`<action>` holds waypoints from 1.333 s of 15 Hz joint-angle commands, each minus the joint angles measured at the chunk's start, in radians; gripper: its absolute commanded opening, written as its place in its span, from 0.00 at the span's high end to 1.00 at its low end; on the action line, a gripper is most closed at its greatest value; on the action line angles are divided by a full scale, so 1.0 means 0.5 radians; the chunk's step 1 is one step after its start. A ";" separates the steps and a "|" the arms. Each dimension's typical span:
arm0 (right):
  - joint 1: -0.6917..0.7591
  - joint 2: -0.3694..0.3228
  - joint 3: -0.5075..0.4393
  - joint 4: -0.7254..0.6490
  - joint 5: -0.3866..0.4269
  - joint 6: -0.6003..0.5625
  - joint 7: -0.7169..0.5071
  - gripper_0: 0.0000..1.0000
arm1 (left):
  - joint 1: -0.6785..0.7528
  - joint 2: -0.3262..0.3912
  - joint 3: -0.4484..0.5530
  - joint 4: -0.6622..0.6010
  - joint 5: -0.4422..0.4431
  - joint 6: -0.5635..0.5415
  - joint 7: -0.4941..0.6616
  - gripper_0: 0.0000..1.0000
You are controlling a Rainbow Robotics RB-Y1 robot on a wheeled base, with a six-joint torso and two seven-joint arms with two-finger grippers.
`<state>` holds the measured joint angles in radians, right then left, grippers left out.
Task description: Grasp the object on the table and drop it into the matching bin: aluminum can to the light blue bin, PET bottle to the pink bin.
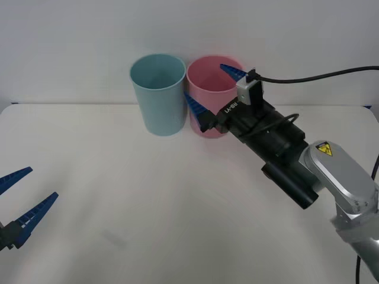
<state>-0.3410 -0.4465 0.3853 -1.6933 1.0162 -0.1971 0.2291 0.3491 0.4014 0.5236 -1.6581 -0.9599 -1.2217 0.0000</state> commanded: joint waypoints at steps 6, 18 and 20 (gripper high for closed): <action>0.839 -0.509 -0.442 -0.482 -0.201 -0.370 0.094 0.00 | 0.000 0.000 0.000 0.000 0.000 0.000 0.000 0.00; 1.649 -0.402 -1.360 -0.494 -0.189 -1.489 -0.268 0.00 | 0.000 0.000 0.000 0.000 0.000 0.000 0.000 0.00; 1.713 -0.353 -1.479 -0.494 -0.146 -1.615 -0.388 0.00 | 0.000 0.000 0.000 0.000 0.000 0.000 0.000 0.00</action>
<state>0.5011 -0.6359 -0.3251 -1.9406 0.9279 -0.9749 0.0629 0.3490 0.4014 0.5236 -1.6581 -0.9599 -1.2217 0.0000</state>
